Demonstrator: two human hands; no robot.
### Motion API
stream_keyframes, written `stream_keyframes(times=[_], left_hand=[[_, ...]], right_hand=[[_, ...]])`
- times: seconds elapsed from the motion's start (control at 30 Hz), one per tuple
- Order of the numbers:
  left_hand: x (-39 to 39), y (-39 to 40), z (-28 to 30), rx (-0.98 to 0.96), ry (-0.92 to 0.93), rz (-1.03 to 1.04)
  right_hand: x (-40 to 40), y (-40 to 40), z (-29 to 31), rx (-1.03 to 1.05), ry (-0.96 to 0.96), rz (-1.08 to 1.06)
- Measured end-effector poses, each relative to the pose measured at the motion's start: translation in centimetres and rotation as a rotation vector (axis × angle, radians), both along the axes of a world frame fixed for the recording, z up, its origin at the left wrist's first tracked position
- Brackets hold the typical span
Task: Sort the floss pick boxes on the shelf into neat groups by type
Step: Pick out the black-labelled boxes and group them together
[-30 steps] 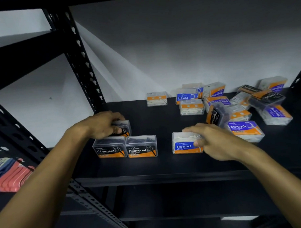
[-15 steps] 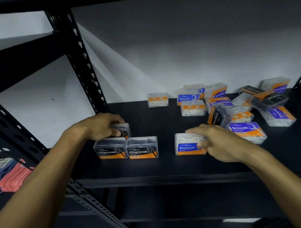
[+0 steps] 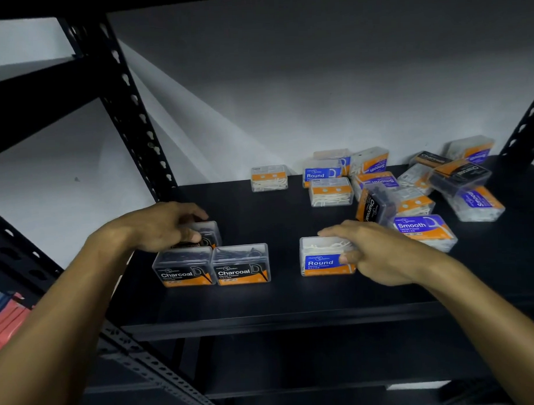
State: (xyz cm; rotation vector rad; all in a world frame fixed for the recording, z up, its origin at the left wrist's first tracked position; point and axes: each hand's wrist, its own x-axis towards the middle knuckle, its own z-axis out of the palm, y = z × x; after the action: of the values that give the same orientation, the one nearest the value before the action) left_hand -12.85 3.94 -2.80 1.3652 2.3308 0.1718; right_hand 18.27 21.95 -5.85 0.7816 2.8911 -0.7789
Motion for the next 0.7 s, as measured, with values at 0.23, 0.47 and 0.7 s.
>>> stream_keyframes(times=[0.23,0.47,0.7], left_hand=[[1.0,1.2,1.4,0.126,0.251,0.000],[7.5,7.2,3.0,0.403,0.403,-0.174],[16.5,16.3,2.1,0.391,0.416,-0.616]], right_hand=[[0.4,0.3,0.0,-0.025,0.049,-0.008],[3.2,1.5,1.6,0.046,0.389,-0.182],[7.8,5.4,1.1,0.227,0.571,-0.555]])
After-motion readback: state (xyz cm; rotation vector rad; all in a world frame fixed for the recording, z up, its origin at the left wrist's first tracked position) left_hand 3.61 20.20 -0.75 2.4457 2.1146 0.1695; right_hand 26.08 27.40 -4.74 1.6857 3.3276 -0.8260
